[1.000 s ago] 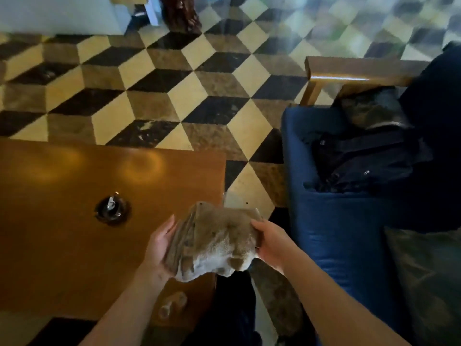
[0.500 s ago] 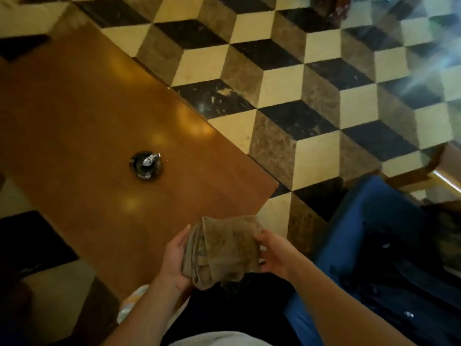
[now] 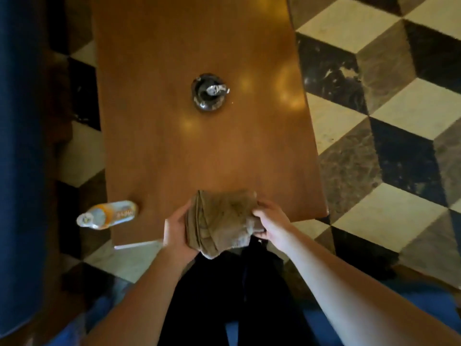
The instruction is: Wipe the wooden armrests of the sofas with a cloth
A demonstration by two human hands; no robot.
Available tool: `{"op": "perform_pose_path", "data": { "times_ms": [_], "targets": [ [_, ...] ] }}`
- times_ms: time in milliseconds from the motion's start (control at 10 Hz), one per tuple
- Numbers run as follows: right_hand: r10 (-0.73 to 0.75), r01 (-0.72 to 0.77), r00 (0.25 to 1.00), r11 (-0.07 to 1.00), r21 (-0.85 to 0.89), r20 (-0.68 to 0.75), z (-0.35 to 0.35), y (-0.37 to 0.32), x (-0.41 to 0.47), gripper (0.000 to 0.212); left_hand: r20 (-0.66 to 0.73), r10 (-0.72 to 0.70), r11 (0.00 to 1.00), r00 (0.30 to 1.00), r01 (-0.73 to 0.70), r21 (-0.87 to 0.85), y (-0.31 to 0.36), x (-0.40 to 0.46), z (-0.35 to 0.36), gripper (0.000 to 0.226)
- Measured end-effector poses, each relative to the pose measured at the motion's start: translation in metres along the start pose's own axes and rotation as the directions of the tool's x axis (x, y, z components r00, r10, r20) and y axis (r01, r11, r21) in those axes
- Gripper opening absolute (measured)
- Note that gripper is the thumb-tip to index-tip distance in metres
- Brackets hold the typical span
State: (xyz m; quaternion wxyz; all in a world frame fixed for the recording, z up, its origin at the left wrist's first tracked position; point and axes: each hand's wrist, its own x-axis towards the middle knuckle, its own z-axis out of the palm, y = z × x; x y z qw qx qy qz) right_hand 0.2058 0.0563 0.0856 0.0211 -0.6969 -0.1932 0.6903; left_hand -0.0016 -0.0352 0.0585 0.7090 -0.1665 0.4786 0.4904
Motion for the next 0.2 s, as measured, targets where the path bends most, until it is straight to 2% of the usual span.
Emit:
{"op": "perform_pose_path", "data": {
  "times_ms": [100,200],
  "targets": [
    [-0.063,0.061,0.997,0.996,0.06,0.032,-0.007,-0.006,0.007,0.03,0.016,0.102,0.994,0.995,-0.102,0.037,0.01,0.007,-0.001,0.051],
    [-0.013,0.017,0.999,0.993,-0.115,0.036,-0.011,0.006,0.009,0.06,-0.245,0.028,0.907,0.969,0.078,0.413,0.004,0.013,-0.006,0.068]
  ]
}}
